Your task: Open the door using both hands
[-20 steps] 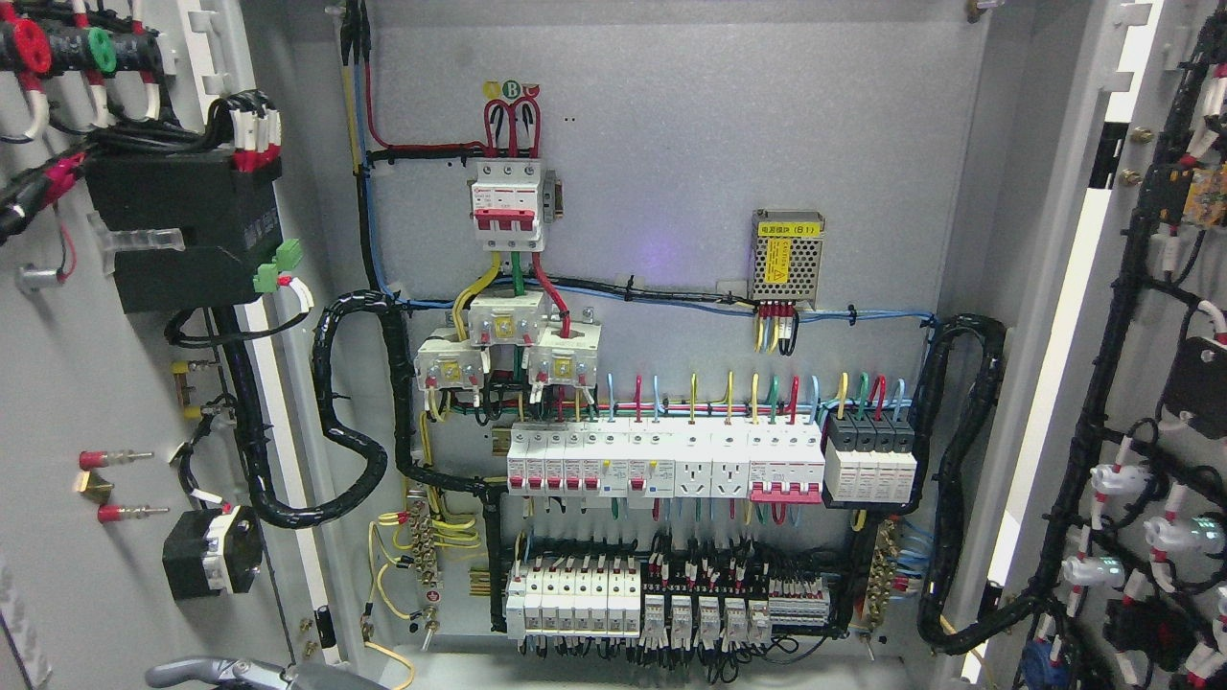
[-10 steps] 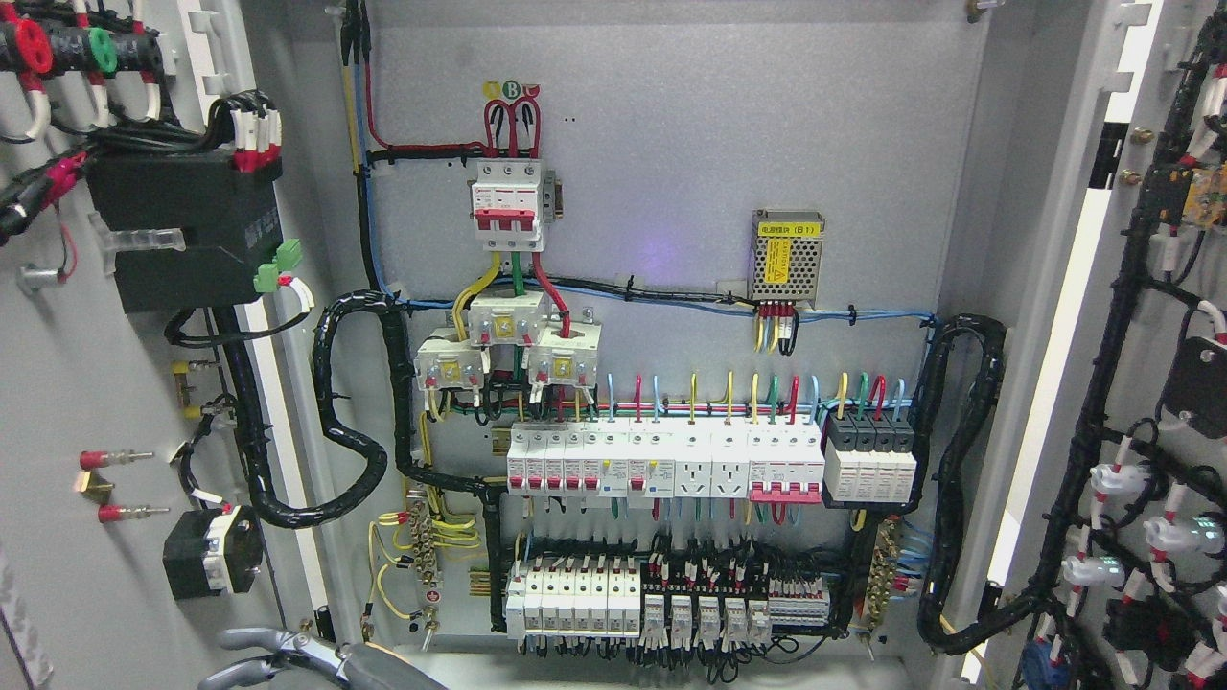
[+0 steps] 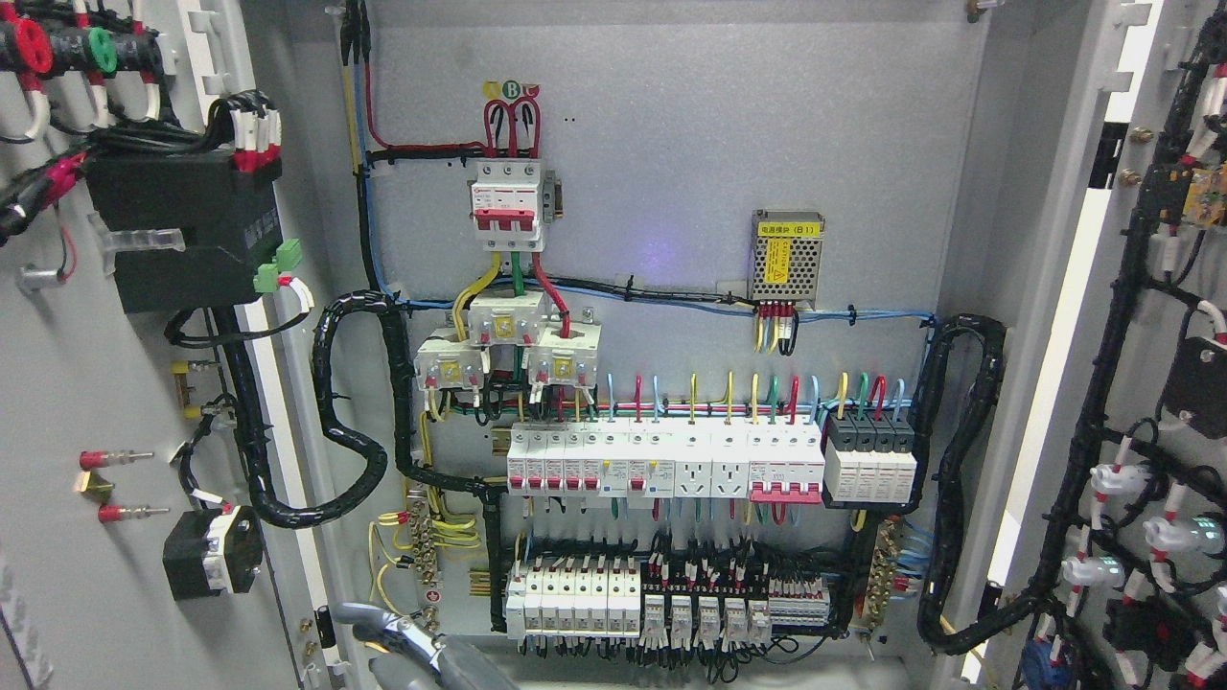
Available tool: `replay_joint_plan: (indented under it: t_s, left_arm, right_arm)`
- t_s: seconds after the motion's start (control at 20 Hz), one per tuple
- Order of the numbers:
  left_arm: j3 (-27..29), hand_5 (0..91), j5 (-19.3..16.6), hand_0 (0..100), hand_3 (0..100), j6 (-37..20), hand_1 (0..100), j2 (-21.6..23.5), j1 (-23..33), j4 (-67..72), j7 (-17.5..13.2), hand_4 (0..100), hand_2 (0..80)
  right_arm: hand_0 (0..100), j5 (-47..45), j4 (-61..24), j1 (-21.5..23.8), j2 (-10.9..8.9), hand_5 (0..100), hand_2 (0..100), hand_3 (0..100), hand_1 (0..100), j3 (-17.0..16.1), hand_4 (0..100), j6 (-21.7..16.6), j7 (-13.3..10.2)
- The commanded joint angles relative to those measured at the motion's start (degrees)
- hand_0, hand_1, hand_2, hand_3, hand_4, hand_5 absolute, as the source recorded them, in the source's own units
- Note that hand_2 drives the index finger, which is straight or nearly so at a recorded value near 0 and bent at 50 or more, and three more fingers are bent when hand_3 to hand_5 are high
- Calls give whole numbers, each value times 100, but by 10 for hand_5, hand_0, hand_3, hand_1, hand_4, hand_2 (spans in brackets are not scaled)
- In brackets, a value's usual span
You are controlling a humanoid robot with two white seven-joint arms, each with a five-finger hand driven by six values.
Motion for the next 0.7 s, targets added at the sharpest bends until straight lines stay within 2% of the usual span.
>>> replay_joint_plan:
  t_s: [0.0, 0.15, 0.35, 0.5, 0.65]
  left_arm:
    - [0, 0, 0, 120, 0, 2, 389, -149, 1, 0, 3, 0, 0]
    - [0, 0, 0, 120, 0, 2, 389, -149, 1, 0, 3, 0, 0]
    - [0, 0, 0, 120, 0, 2, 389, -149, 1, 0, 3, 0, 0]
    - [-9, 0, 0, 120, 0, 2, 389, -149, 1, 0, 3, 0, 0]
    - [-9, 0, 0, 120, 0, 2, 389, -149, 1, 0, 3, 0, 0]
  right_arm:
    - [474, 521, -340, 575, -321, 0, 0, 0, 0, -374, 0, -224, -76]
    - [466, 724, -455, 848, -463, 0, 0, 0, 0, -488, 0, -496, -76]
    - [457, 996, -727, 1217, -480, 0, 0, 0, 0, -611, 0, -655, -76]
    - [455, 1181, -947, 1489, -621, 0, 0, 0, 0, -637, 0, -769, -76]
    - [452, 1506, -1097, 1841, -647, 0, 0, 0, 0, -848, 0, -1076, -67]
